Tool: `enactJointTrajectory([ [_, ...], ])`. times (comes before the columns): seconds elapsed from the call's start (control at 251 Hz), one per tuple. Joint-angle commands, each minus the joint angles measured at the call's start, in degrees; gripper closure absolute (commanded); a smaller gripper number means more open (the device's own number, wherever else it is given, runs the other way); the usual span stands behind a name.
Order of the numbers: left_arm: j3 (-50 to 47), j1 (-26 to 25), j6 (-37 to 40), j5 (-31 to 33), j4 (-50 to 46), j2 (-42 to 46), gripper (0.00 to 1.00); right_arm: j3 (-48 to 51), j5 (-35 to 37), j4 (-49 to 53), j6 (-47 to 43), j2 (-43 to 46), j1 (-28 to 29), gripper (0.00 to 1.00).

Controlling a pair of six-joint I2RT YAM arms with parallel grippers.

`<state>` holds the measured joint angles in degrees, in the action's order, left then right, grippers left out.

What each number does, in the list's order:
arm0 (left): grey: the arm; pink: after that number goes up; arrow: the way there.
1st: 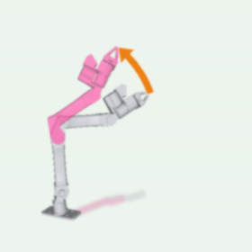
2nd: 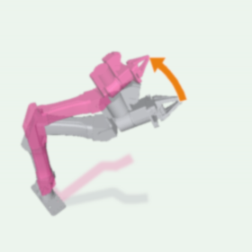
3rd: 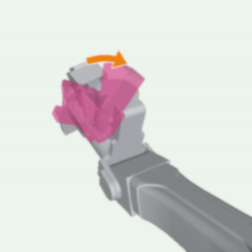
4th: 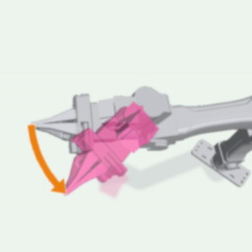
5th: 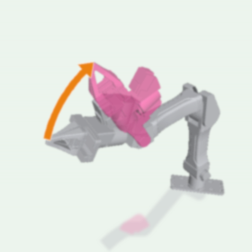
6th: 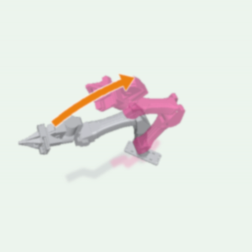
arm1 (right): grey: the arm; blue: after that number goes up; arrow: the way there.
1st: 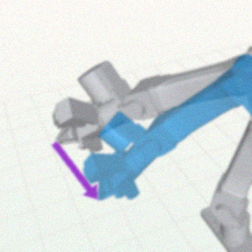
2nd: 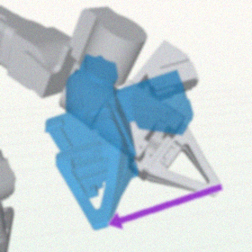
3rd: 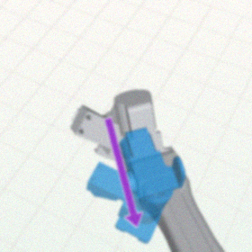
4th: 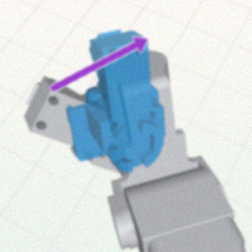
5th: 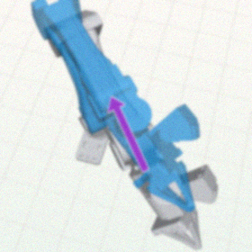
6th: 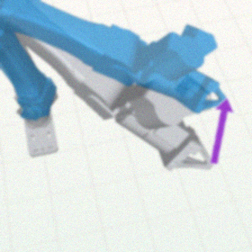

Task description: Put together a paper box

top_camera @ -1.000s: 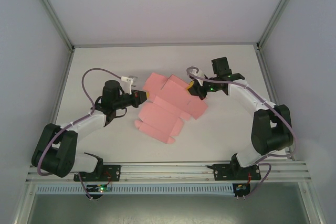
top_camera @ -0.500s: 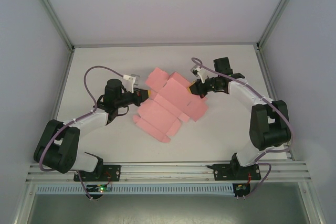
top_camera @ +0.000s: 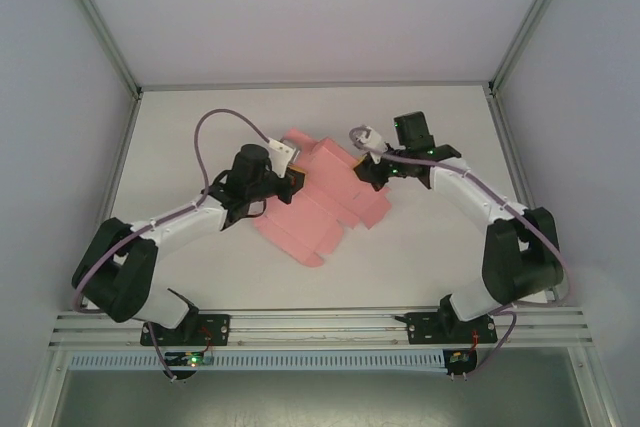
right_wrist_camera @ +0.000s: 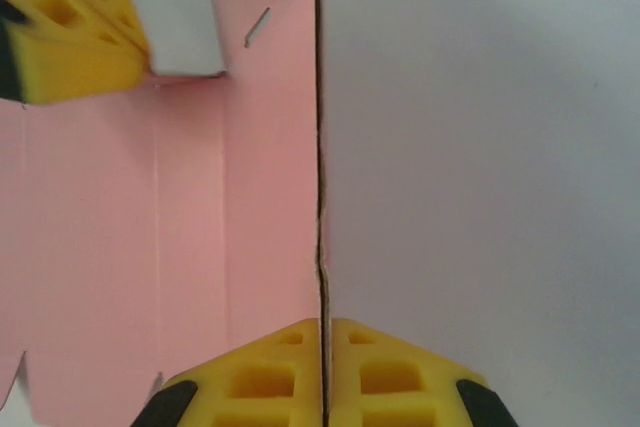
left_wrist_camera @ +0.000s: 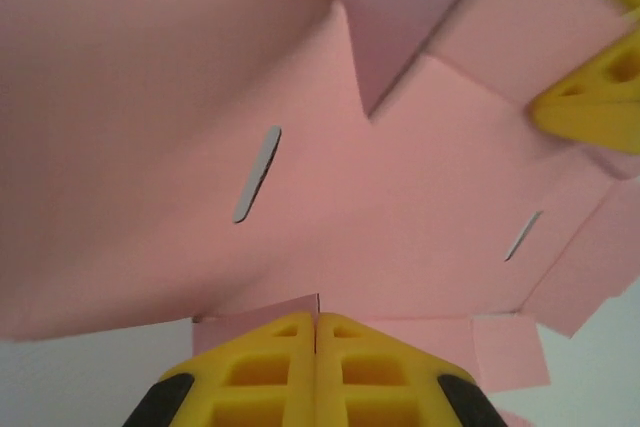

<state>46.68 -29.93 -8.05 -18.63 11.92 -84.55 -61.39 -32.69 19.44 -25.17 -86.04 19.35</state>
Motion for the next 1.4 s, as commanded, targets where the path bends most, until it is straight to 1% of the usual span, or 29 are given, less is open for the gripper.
enactJointTrajectory([
  [0.0,3.13,-3.91,3.83,3.92,-2.67,-2.96,1.00,2.17,7.90,-5.34,-4.13,2.84,5.01,1.00],
  [0.044,3.56,-5.09,3.65,4.93,-2.07,-4.10,1.00,2.62,9.87,-6.77,-4.26,3.49,6.13,1.00],
  [0.188,3.46,-7.39,1.97,7.09,1.89,-6.64,1.00,3.68,11.79,-9.26,-4.57,5.05,7.82,1.00],
  [0.235,3.21,-7.64,0.94,7.73,3.08,-7.22,1.00,3.90,13.40,-9.47,-4.70,5.18,8.07,1.00],
  [0.347,3.13,-7.85,-0.59,7.91,3.85,-8.08,1.00,4.49,19.45,-9.12,-6.62,4.69,11.01,1.00],
  [0.523,1.53,-7.87,-2.58,8.49,2.65,-6.17,1.00,4.52,23.24,-8.87,-7.83,3.77,11.56,1.00],
  [0.547,1.13,-7.83,-2.57,8.23,2.40,-5.42,0.96,4.52,23.92,-8.77,-7.92,3.77,11.50,1.00],
  [0.587,0.44,-7.89,-2.79,8.11,1.86,-3.99,0.86,4.52,25.23,-8.75,-8.60,3.89,11.52,1.00],
  [0.631,-0.28,-7.87,-2.98,8.17,1.00,-2.06,0.78,4.48,26.12,-8.67,-9.14,4.02,11.50,1.00],
  [0.674,-0.96,-7.78,-3.15,8.54,-0.03,0.13,0.66,4.43,26.52,-8.39,-9.94,4.20,11.41,1.00],
  [0.758,-2.52,-7.71,-3.45,11.25,-1.94,4.70,0.61,4.26,26.47,-7.72,-10.59,4.46,11.11,1.00],
  [0.814,-3.75,-7.59,-4.04,14.35,-3.13,7.92,0.49,4.23,26.06,-7.50,-10.87,4.63,10.86,1.00],
  [0.842,-4.41,-7.41,-4.13,16.14,-3.66,9.55,0.40,4.32,25.47,-7.49,-10.90,4.61,10.62,1.00],
  [0.89,-5.41,-6.82,-5.05,19.87,-4.88,12.12,0.17,4.51,24.50,-7.50,-11.21,4.73,10.28,1.00],
  [0.926,-6.03,-5.97,-6.20,23.38,-5.80,13.57,0.02,4.60,23.77,-7.50,-11.22,4.78,10.05,1.00],
  [0.934,-6.08,-5.76,-6.61,24.13,-6.19,13.85,0.01,4.61,23.60,-7.53,-11.22,4.79,9.97,1.00],
  [1.006,-6.01,-2.20,-10.68,28.93,-10.43,14.94,0.00,4.61,22.44,-7.40,-11.39,4.75,9.74,1.00],
  [1.074,-5.01,2.55,-14.74,29.75,-14.91,13.81,0.00,4.44,22.23,-7.18,-11.83,4.52,9.65,1.00],
  [1.125,-4.13,5.94,-18.08,30.28,-17.89,11.36,0.00,4.18,21.91,-6.93,-11.90,4.31,9.65,1.00],
  [1.197,-2.99,9.81,-20.28,27.87,-19.07,7.12,0.00,3.75,21.44,-6.41,-12.00,3.96,9.65,1.00],
  [1.241,-2.44,11.20,-20.05,24.62,-18.00,4.69,0.00,3.69,21.26,-6.26,-12.05,3.97,9.65,1.00],
  [1.393,-1.74,11.65,-18.71,14.70,-10.15,-0.88,0.00,3.26,20.76,-5.53,-12.27,3.91,9.69,1.00],
])
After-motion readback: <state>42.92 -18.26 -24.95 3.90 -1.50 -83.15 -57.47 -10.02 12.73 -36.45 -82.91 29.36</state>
